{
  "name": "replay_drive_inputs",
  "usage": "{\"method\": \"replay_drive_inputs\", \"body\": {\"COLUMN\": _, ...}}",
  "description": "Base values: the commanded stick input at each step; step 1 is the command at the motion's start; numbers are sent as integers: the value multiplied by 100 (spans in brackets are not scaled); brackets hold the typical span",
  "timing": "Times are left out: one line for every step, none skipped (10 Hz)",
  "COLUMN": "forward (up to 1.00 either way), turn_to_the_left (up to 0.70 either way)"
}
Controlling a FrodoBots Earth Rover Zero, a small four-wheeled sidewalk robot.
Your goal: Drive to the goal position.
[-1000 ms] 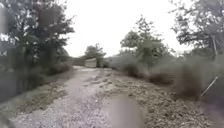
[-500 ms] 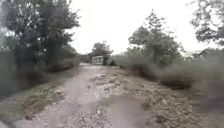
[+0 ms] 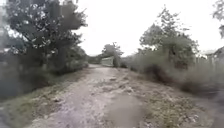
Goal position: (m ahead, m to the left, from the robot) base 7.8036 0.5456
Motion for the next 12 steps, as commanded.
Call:
{"method": "replay_drive_inputs", "body": {"forward": 70, "turn_to_the_left": 0}}
{"method": "replay_drive_inputs", "body": {"forward": 70, "turn_to_the_left": 0}}
{"method": "replay_drive_inputs", "body": {"forward": 70, "turn_to_the_left": 0}}
{"method": "replay_drive_inputs", "body": {"forward": 70, "turn_to_the_left": 0}}
{"method": "replay_drive_inputs", "body": {"forward": 70, "turn_to_the_left": 0}}
{"method": "replay_drive_inputs", "body": {"forward": 70, "turn_to_the_left": 0}}
{"method": "replay_drive_inputs", "body": {"forward": 70, "turn_to_the_left": 0}}
{"method": "replay_drive_inputs", "body": {"forward": 70, "turn_to_the_left": 0}}
{"method": "replay_drive_inputs", "body": {"forward": 70, "turn_to_the_left": 0}}
{"method": "replay_drive_inputs", "body": {"forward": 70, "turn_to_the_left": 0}}
{"method": "replay_drive_inputs", "body": {"forward": 70, "turn_to_the_left": 0}}
{"method": "replay_drive_inputs", "body": {"forward": 70, "turn_to_the_left": 0}}
